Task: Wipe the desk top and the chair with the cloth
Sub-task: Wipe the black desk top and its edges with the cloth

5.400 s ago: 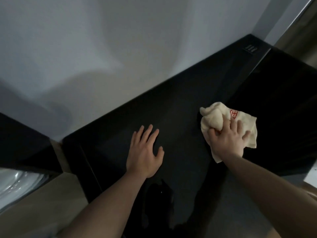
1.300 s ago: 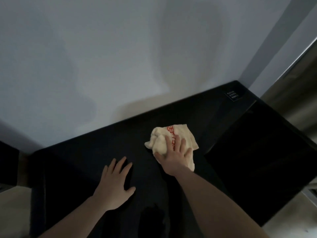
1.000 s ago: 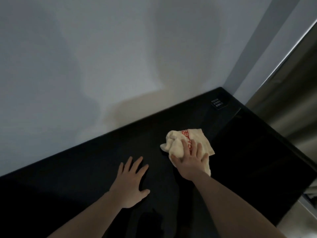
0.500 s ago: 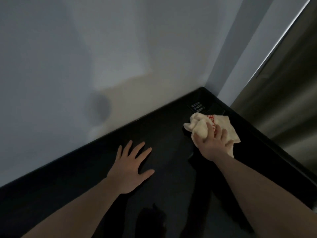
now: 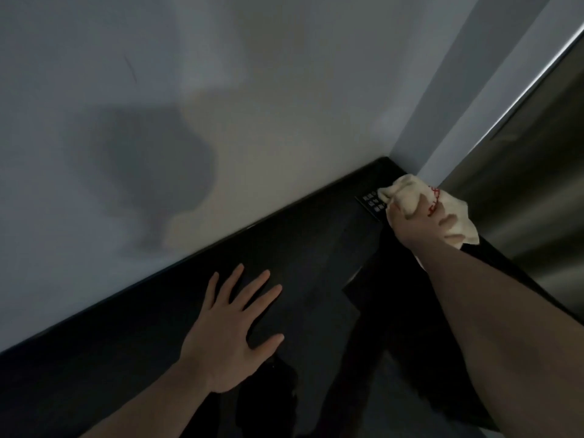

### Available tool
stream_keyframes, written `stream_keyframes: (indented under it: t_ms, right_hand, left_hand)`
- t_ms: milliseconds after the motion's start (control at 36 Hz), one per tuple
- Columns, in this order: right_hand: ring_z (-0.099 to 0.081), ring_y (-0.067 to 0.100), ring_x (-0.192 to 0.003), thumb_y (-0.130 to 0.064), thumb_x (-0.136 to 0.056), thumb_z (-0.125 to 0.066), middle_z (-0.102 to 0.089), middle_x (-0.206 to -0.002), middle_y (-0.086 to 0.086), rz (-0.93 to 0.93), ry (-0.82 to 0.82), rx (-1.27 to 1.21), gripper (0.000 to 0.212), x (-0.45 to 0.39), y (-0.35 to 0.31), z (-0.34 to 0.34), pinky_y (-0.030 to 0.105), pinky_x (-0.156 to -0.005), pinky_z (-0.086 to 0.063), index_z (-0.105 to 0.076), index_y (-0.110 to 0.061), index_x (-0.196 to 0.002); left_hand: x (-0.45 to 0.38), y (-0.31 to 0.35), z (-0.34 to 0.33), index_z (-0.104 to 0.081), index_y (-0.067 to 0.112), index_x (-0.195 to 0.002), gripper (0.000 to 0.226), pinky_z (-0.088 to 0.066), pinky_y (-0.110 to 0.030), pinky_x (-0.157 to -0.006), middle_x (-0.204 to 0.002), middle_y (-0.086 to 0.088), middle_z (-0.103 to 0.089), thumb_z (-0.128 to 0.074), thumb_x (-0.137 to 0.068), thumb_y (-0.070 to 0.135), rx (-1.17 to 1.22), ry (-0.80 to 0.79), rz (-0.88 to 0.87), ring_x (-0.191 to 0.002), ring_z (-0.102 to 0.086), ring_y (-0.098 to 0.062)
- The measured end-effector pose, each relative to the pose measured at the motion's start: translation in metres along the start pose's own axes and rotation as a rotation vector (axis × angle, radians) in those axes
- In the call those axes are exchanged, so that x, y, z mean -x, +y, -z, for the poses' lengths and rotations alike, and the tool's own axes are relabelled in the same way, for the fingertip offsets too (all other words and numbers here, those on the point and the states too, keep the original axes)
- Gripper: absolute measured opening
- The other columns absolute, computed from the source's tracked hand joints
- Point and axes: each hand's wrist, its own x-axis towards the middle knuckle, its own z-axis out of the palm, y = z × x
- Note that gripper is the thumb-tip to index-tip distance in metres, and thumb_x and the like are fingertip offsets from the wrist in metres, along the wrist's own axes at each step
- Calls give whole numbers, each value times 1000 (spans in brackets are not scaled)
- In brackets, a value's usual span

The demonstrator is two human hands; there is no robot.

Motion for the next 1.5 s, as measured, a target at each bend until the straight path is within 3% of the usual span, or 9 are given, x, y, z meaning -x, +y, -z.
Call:
stream_keyframes:
  t_ms: [278,472,639,833,917,1028,1139,1361,1500]
  right_hand:
    - [3,41,-152,-69,-97,-26,0,-170,3,250,-31,0,72,21,-97,-14,70,-116,0,-10,-37,-160]
    - [6,35,-155,-66,-100,-31,0,-170,-1,466,-51,94,70,15,-54,-17,66,-119,-2,-6,-39,-160]
    - [13,39,-153,-64,-101,-30,7,-170,2,394,-55,78,72,43,-68,-26,70,-116,4,-1,-36,-161]
    - [12,37,-154,-60,-102,-29,5,-170,1,482,-76,107,69,114,-73,-50,69,-117,2,-3,-36,-160]
    - [11,37,-154,-59,-102,-31,5,-170,1,512,-84,115,68,151,-75,-61,69,-118,1,-3,-37,-160]
    - [13,37,-153,-60,-102,-30,7,-169,1,533,-109,133,69,202,-80,-76,68,-117,3,-1,-37,-160]
    - [14,38,-153,-60,-101,-32,7,-169,2,556,-138,98,70,265,-93,-92,70,-116,5,-1,-37,-160]
    - [21,37,-152,-60,-102,-26,18,-168,4,703,-232,166,72,414,-132,-136,67,-118,9,11,-38,-159]
    - [9,34,-154,-61,-101,-23,8,-169,3,776,-99,216,69,443,-133,-150,64,-121,1,11,-42,-157]
  left_hand:
    - [-2,-2,1,-4,54,-158,75,10,-53,-125,-166,27,14,-19,-92,84,35,-11,0,-154,26,-16]
    - [0,0,6,-3,55,-158,72,13,-50,-125,-165,29,16,-19,-92,81,48,-17,10,-153,28,-13]
    - [1,0,6,-7,53,-159,70,11,-51,-126,-166,28,12,-20,-94,76,71,-4,12,-154,23,-15]
    - [10,-3,3,-30,43,-157,62,11,-46,-127,-165,20,-16,-29,-98,64,160,76,-16,-157,2,-15]
    - [21,-6,7,-63,31,-137,55,-5,-39,-129,-144,15,-48,-42,-93,56,399,165,1,-144,-28,-9]
    - [72,-29,11,-74,23,-118,43,-34,-28,-114,-127,13,-60,-49,-93,47,462,219,22,-129,-41,-5]
    - [171,-85,21,-69,30,-130,46,-9,-15,-117,-139,16,-55,-47,-95,49,335,213,84,-137,-37,-6]
    - [373,-200,28,-60,32,-141,58,-5,-30,-125,-153,9,-46,-48,-91,58,96,125,334,-145,-37,-21]
    - [426,-217,1,-24,40,-161,82,-7,-50,-124,-170,13,-14,-51,-88,65,72,50,412,-157,-13,-20]
